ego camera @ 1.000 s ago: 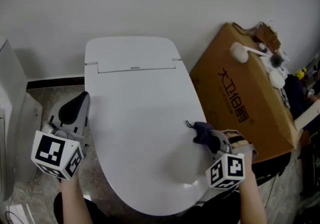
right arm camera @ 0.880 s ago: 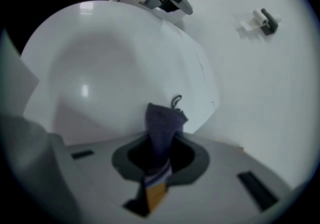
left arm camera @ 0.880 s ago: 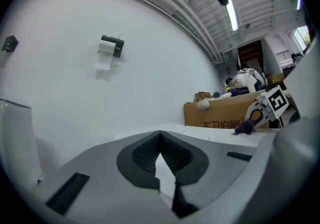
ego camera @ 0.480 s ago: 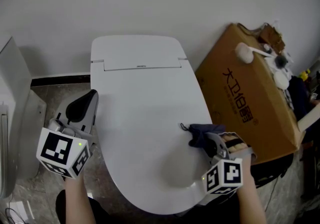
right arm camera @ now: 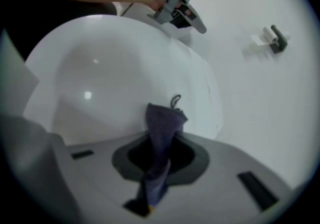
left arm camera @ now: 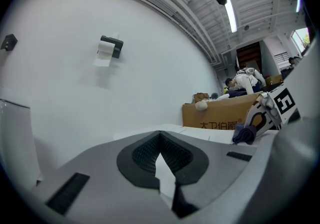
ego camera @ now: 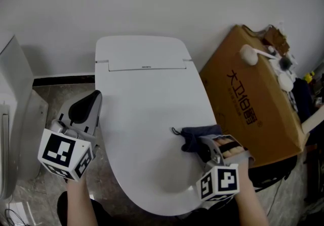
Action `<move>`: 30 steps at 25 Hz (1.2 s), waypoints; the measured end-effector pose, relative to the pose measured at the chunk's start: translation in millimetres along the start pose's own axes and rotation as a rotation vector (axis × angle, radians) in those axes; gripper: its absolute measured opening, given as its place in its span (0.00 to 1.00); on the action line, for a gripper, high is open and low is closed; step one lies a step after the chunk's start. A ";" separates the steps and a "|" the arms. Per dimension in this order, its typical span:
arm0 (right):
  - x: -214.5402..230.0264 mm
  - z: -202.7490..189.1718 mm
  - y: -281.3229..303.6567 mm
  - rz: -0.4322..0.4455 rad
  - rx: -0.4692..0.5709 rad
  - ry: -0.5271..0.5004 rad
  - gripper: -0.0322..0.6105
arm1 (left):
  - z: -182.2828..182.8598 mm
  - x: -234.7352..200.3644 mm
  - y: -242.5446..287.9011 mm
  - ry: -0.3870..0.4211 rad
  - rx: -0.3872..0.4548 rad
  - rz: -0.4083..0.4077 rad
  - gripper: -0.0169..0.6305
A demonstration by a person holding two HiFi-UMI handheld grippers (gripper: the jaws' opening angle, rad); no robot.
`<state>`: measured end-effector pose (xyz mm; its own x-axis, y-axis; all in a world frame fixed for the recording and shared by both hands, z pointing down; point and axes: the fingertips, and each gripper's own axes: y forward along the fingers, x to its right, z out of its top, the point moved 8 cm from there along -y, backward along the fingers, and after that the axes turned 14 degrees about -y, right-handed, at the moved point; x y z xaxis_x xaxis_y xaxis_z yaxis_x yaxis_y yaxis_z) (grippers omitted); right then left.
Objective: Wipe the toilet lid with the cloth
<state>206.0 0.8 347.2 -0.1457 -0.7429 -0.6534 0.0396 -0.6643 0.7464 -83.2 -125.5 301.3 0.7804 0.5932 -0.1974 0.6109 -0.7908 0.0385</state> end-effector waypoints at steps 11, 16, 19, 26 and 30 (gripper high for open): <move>8.7 37.9 -0.1 0.008 0.047 -0.050 0.15 | 2.0 -1.6 -3.0 -0.007 0.011 -0.003 0.05; 11.2 53.4 -0.8 0.006 0.070 -0.066 0.15 | 1.3 0.3 -3.3 -0.005 0.008 -0.009 0.05; 13.2 61.6 -0.7 0.002 0.083 -0.077 0.15 | 2.3 0.6 -4.1 -0.006 0.012 -0.008 0.05; 18.1 85.0 -1.8 -0.012 0.120 -0.105 0.15 | 3.6 3.7 -4.0 -0.003 0.010 -0.016 0.05; 21.0 97.6 -1.8 -0.022 0.142 -0.123 0.15 | 3.1 3.9 -4.1 -0.002 0.009 -0.018 0.05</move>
<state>106.4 -5.6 344.5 -0.2653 -0.7068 -0.6557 -0.1039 -0.6552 0.7483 -83.0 -120.4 297.3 0.7693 0.6068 -0.2001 0.6234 -0.7815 0.0267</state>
